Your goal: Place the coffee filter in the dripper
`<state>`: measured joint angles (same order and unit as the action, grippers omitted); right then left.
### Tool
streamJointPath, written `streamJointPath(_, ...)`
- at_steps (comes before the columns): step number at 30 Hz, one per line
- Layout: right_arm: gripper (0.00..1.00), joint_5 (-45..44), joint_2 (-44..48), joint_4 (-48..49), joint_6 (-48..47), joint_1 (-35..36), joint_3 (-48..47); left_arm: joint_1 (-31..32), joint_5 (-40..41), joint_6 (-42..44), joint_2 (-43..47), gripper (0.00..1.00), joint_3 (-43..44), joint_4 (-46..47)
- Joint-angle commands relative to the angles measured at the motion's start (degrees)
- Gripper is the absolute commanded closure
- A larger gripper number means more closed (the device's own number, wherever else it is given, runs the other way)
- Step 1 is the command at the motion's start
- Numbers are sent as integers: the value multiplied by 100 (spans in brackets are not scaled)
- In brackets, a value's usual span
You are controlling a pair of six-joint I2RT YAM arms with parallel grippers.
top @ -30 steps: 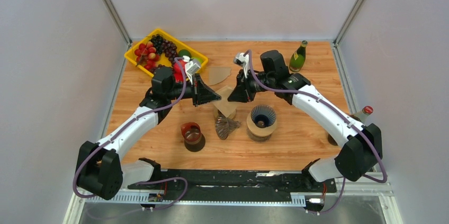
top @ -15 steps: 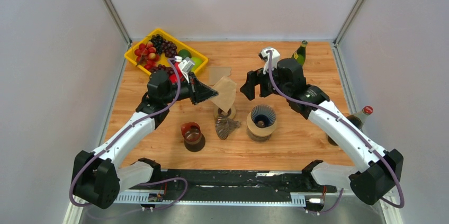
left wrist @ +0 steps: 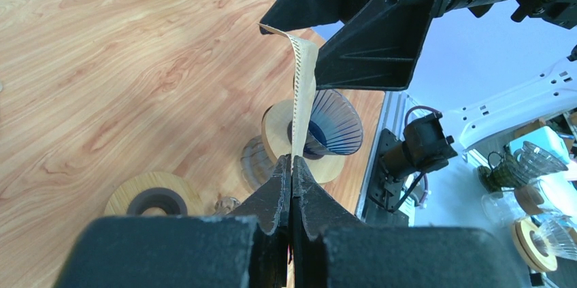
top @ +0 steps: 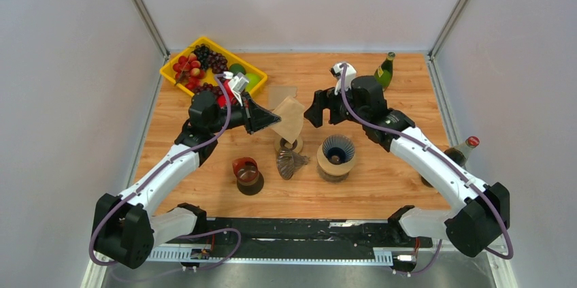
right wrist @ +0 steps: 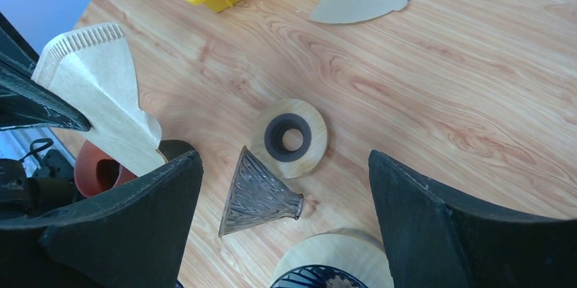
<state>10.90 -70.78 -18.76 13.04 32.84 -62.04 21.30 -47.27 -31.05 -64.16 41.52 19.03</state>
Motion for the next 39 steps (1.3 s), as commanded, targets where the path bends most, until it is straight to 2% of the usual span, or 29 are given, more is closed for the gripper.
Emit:
streamJointPath(1,6,436,-62,417,163,-6,-160,-2,-65,-57,137,100,-28,206)
streamJointPath(10,5,954,72,437,225,-5,-108,5,17,-67,71,100,2,124)
streamJointPath(21,6,2016,-36,618,287,18,-151,3,-116,-220,-93,100,36,245)
streamJointPath(30,6,2060,-101,780,159,297,-234,5,-129,-333,-286,100,82,294)
streamJointPath(34,5,1317,153,752,197,302,-98,5,-112,-356,-304,100,93,290)
streamJointPath(39,4,-854,623,468,475,295,179,0,-20,-327,-275,100,131,160)
